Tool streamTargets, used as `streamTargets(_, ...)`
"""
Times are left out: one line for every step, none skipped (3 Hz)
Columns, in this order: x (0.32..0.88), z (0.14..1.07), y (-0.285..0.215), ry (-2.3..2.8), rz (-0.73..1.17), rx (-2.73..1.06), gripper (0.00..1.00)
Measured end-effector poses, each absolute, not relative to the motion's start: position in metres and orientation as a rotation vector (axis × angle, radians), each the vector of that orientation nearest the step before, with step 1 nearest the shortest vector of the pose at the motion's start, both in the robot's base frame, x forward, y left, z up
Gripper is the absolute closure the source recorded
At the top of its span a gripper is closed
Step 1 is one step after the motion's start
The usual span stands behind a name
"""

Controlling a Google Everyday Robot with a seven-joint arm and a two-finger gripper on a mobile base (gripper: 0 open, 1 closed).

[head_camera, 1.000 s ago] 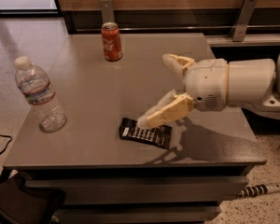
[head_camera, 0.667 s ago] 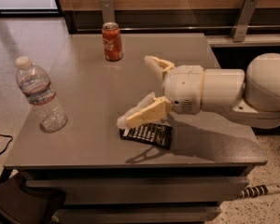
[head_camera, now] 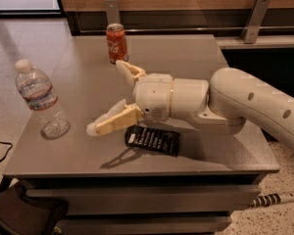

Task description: Knock water bottle over

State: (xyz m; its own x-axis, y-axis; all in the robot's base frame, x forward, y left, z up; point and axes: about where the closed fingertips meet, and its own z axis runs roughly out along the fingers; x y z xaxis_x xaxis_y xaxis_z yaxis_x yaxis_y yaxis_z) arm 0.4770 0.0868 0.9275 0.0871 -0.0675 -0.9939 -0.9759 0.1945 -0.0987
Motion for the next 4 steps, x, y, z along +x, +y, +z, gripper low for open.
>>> streamTargets(0.48, 0.925, 0.114, 1.258, 0.968, -1.176, 0.0)
streamTargets(0.479, 0.927, 0.14, 1.224, 0.992, -1.196, 0.0)
streamTargets(0.476, 0.932, 0.162, 1.199, 1.016, -1.209, 0.0)
streamTargets(0.473, 0.935, 0.182, 1.192, 1.028, -1.229, 0.0)
